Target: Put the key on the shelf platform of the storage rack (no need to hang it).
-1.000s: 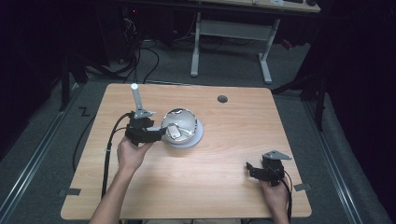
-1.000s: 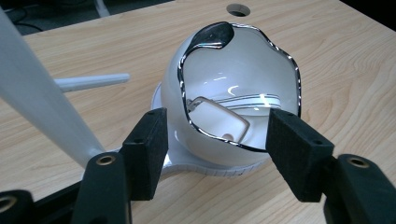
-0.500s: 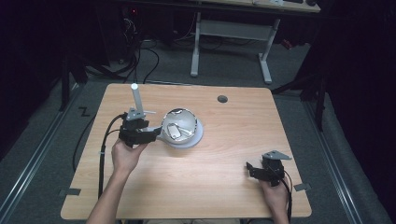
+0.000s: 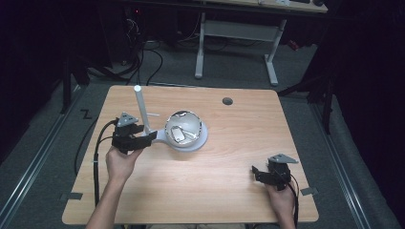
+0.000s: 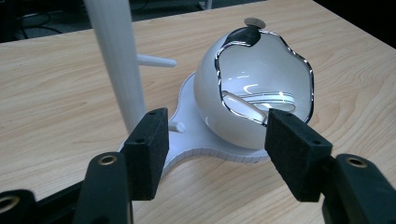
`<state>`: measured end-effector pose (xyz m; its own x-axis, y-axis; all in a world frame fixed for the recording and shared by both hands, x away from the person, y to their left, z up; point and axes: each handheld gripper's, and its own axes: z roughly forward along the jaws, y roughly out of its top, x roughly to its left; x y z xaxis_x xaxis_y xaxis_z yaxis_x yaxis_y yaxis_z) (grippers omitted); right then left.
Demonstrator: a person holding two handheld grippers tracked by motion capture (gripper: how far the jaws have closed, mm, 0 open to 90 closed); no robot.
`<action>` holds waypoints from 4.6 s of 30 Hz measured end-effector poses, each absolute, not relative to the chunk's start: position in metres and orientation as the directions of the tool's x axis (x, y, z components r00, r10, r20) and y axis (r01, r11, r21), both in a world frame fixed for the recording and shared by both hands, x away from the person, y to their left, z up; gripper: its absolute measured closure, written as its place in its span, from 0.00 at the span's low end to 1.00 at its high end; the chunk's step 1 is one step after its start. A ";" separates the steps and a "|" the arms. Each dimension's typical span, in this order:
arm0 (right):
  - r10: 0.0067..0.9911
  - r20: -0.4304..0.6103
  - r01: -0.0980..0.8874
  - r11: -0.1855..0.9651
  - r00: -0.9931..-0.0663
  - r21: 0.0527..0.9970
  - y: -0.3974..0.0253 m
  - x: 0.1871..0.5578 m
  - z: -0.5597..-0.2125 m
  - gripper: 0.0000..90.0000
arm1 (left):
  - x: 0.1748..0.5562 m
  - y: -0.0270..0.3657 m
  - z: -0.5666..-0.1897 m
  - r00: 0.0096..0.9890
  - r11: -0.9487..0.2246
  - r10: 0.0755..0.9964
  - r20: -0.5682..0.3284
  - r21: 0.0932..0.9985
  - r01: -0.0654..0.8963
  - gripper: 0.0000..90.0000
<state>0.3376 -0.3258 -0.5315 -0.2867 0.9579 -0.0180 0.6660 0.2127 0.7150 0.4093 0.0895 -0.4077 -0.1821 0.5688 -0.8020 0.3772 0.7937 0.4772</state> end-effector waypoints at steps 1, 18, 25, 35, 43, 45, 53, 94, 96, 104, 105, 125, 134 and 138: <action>0.958 -0.018 0.666 0.213 -0.287 0.715 -0.326 0.338 -0.532 0.26 | 0.409 0.092 -0.408 -0.175 0.789 0.576 -0.798 0.486 0.376 0.45; 0.958 -0.018 0.666 0.213 -0.287 0.715 -0.326 0.338 -0.532 0.26 | 0.398 0.112 -0.409 -0.195 0.823 0.535 -0.822 0.456 0.338 0.45; 0.958 -0.018 0.666 0.213 -0.286 0.715 -0.326 0.338 -0.532 0.26 | 0.393 0.121 -0.408 -0.212 0.836 0.521 -0.827 0.444 0.323 0.45; 0.958 -0.018 0.666 0.212 -0.286 0.715 -0.326 0.338 -0.532 0.26 | 0.384 0.137 -0.412 -0.207 0.838 0.521 -0.828 0.450 0.310 0.45; 0.958 -0.018 0.666 0.212 -0.285 0.715 -0.326 0.338 -0.532 0.26 | 0.379 0.145 -0.414 -0.221 0.851 0.504 -0.835 0.437 0.290 0.45; 0.958 -0.018 0.666 0.212 -0.285 0.715 -0.326 0.338 -0.532 0.26 | 0.378 0.147 -0.415 -0.222 0.854 0.499 -0.838 0.432 0.289 0.45; 0.958 -0.019 0.666 0.212 -0.285 0.715 -0.326 0.338 -0.532 0.26 | 0.372 0.152 -0.420 -0.234 0.859 0.492 -0.839 0.423 0.290 0.45; 0.958 -0.019 0.666 0.212 -0.285 0.715 -0.326 0.338 -0.532 0.26 | 0.358 0.163 -0.455 -0.302 0.885 0.446 -0.843 0.365 0.287 0.44; 0.958 -0.019 0.666 0.212 -0.285 0.715 -0.326 0.338 -0.532 0.26 | 0.357 0.163 -0.456 -0.303 0.887 0.443 -0.844 0.363 0.286 0.44; 0.958 -0.019 0.666 0.212 -0.285 0.715 -0.326 0.338 -0.532 0.26 | 0.355 0.161 -0.463 -0.317 0.889 0.438 -0.841 0.353 0.291 0.44; 0.958 -0.019 0.666 0.212 -0.285 0.715 -0.326 0.338 -0.532 0.26 | 0.355 0.160 -0.464 -0.321 0.890 0.436 -0.841 0.350 0.292 0.43; 0.958 -0.019 0.666 0.212 -0.285 0.715 -0.326 0.338 -0.532 0.26 | 0.355 0.145 -0.484 -0.341 0.887 0.434 -0.834 0.328 0.325 0.42; 0.958 -0.019 0.666 0.212 -0.285 0.715 -0.326 0.338 -0.532 0.26 | 0.356 0.134 -0.496 -0.343 0.867 0.477 -0.809 0.368 0.337 0.41; 0.958 -0.019 0.666 0.212 -0.285 0.715 -0.326 0.338 -0.532 0.26 | 0.356 0.127 -0.502 -0.334 0.853 0.504 -0.797 0.398 0.337 0.41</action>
